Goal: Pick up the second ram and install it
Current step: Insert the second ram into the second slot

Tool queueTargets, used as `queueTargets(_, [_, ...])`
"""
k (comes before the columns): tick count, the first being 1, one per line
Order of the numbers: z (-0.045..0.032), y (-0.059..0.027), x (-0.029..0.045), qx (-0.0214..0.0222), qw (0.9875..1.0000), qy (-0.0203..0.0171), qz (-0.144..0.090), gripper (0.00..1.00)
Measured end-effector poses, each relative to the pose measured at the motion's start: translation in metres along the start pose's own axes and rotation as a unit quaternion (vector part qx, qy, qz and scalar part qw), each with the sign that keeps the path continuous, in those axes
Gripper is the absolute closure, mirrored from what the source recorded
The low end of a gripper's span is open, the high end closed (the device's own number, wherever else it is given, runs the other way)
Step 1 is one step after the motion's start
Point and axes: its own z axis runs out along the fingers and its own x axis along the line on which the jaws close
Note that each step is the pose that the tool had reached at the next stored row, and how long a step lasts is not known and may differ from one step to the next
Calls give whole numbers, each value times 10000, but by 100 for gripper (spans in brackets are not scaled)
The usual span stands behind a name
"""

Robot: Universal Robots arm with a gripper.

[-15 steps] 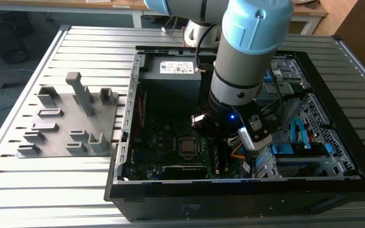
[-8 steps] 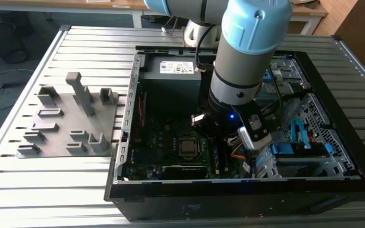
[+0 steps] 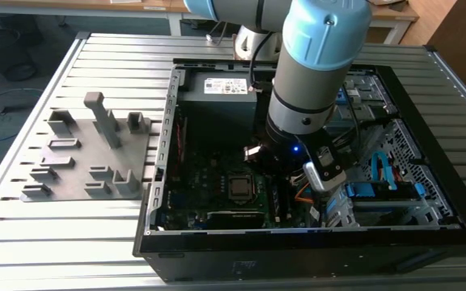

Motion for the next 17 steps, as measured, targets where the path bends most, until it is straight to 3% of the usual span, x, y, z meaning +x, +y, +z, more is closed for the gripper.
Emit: queueTargets(17, [5, 30, 1, -3, 10000, -1, -1, 86])
